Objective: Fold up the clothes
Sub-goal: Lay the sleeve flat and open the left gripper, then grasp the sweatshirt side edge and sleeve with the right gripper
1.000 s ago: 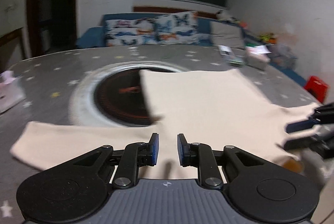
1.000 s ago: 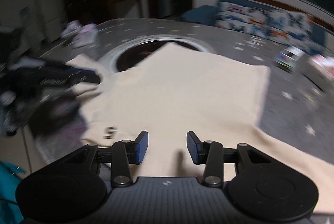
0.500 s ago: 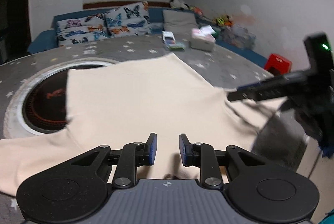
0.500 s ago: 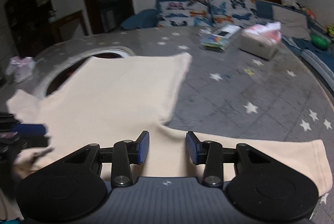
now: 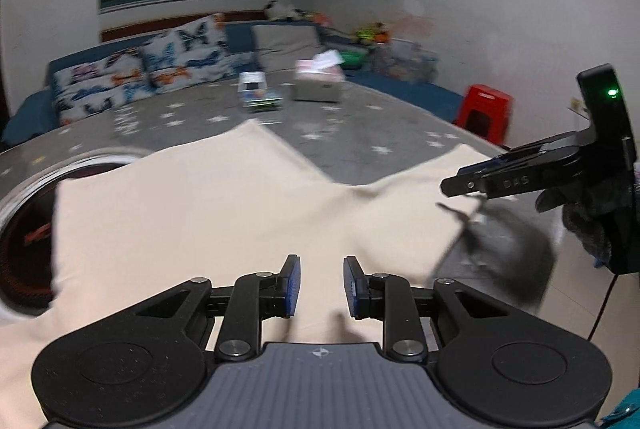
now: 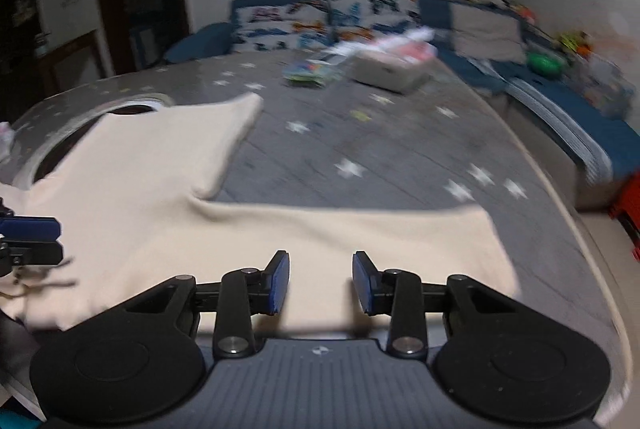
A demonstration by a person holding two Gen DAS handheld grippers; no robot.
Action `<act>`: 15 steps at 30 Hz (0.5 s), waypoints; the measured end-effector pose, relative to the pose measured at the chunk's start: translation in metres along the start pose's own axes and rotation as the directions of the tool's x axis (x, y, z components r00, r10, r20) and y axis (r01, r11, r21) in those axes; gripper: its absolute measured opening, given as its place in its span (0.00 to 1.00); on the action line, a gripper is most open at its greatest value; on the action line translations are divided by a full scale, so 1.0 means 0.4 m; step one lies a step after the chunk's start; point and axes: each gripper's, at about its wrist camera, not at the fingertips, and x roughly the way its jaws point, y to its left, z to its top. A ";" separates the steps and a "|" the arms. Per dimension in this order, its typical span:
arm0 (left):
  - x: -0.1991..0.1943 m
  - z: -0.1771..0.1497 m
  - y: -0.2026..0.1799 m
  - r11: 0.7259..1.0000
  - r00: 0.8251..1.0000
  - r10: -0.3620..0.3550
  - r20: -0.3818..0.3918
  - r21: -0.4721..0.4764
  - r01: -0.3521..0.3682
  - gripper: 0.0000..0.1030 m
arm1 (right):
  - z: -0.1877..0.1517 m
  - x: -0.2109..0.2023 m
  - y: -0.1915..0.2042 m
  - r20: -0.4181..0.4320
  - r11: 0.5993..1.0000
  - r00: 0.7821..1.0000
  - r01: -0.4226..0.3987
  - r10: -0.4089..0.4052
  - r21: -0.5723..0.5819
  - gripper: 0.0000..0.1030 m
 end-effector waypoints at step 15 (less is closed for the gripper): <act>0.065 -0.030 -0.065 0.995 0.996 -0.040 -0.075 0.086 0.046 0.25 | -0.068 -0.023 -0.187 0.031 0.946 0.987 0.139 -0.154 0.294 0.34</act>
